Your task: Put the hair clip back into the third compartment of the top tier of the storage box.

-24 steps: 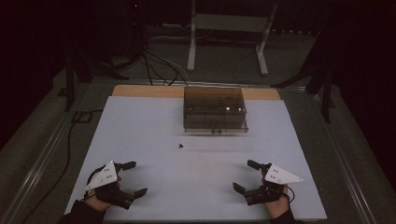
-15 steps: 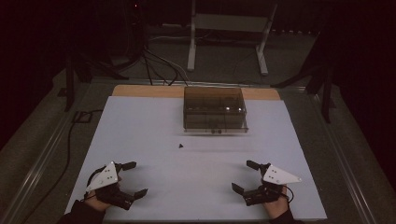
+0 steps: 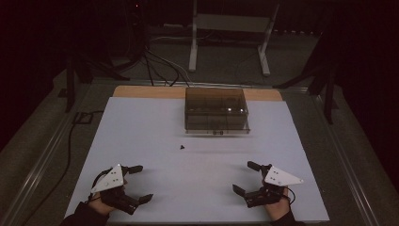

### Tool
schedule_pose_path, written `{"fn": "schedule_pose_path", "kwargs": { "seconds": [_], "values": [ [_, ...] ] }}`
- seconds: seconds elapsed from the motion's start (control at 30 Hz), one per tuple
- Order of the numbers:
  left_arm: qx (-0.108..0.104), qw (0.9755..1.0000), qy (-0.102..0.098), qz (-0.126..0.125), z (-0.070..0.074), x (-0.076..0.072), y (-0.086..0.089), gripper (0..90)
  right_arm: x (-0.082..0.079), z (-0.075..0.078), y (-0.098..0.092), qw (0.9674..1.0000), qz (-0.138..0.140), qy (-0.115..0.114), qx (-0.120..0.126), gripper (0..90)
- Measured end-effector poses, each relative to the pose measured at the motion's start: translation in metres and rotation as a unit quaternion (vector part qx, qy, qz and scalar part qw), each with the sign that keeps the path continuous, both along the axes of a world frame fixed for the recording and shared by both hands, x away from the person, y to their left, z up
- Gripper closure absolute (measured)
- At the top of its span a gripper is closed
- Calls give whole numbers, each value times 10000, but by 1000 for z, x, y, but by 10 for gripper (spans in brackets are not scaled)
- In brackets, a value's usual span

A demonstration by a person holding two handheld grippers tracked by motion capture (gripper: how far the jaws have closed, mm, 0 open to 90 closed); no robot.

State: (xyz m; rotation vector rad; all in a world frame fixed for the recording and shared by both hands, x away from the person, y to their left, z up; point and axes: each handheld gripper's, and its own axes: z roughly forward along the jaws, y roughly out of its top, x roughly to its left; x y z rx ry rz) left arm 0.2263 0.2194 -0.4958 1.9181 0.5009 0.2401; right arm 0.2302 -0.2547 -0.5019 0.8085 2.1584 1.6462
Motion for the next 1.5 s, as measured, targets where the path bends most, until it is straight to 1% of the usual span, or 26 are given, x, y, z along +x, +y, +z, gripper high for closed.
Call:
{"fn": "schedule_pose_path", "kwargs": {
  "seconds": [0.03,0.1,0.27,0.33,0.4,0.43,0.47,0.57,0.67,0.73,0.77,0.93,1.03,1.17,1.3,1.37,1.4,1.43,1.47,1.5],
  "values": [
    [0,10000,0,0,0,0,0,4,0,0,0,10000,0,0,0,0],
    [34,10000,34,-80,4,3,-3,5,0,1,0,10000,0,4,32,0],
    [-6,9999,45,-130,14,10,-8,5,-1,2,-2,9999,-50,-24,101,0],
    [-12,9999,34,-143,18,12,-10,5,-1,2,-2,9999,-71,-28,100,0],
    [-16,9998,13,-179,24,13,-12,5,-1,3,-3,9999,-72,-35,150,0],
    [-16,9998,13,-179,24,13,-12,4,-1,3,-3,9999,-72,-35,150,0],
    [-37,9997,-14,-226,28,15,-13,4,-1,3,-3,9999,-79,-39,148,0],
    [6,9997,-26,-242,34,18,-15,5,-2,4,-3,9999,-82,-34,148,0],
    [20,9996,-82,-270,40,20,-16,5,-2,4,-3,9999,-71,-49,138,0],
    [-8,9996,-58,-263,43,23,-17,4,-3,4,-3,9999,-70,-55,145,0],
    [2,9997,-71,-251,44,24,-17,5,-2,4,-4,9998,-80,-49,184,0],
    [49,9996,-110,-254,49,30,-21,5,-3,4,-4,9998,-107,-35,170,0],
    [36,9996,-93,-254,51,36,-24,4,-3,5,-4,9998,-107,-43,167,0],
    [87,9997,-106,-219,55,45,-28,5,-3,4,-4,9998,-116,-22,175,0],
    [50,9997,-140,-194,60,53,-32,5,-3,5,-5,9998,-113,-23,158,0],
    [94,9998,-122,-148,62,57,-34,5,-3,5,-5,9998,-117,-15,181,0],
    [94,9997,-145,-150,63,59,-36,4,-3,5,-5,9998,-120,-13,172,0],
    [94,9997,-145,-150,63,59,-36,5,-3,5,-5,9998,-120,-13,172,0],
    [121,9998,-121,-122,65,64,-38,5,-3,5,-5,9998,-118,-16,167,0],
    [131,9998,-139,-112,65,66,-39,5,-3,5,-5,9998,-120,-21,169,0]
  ]
}}
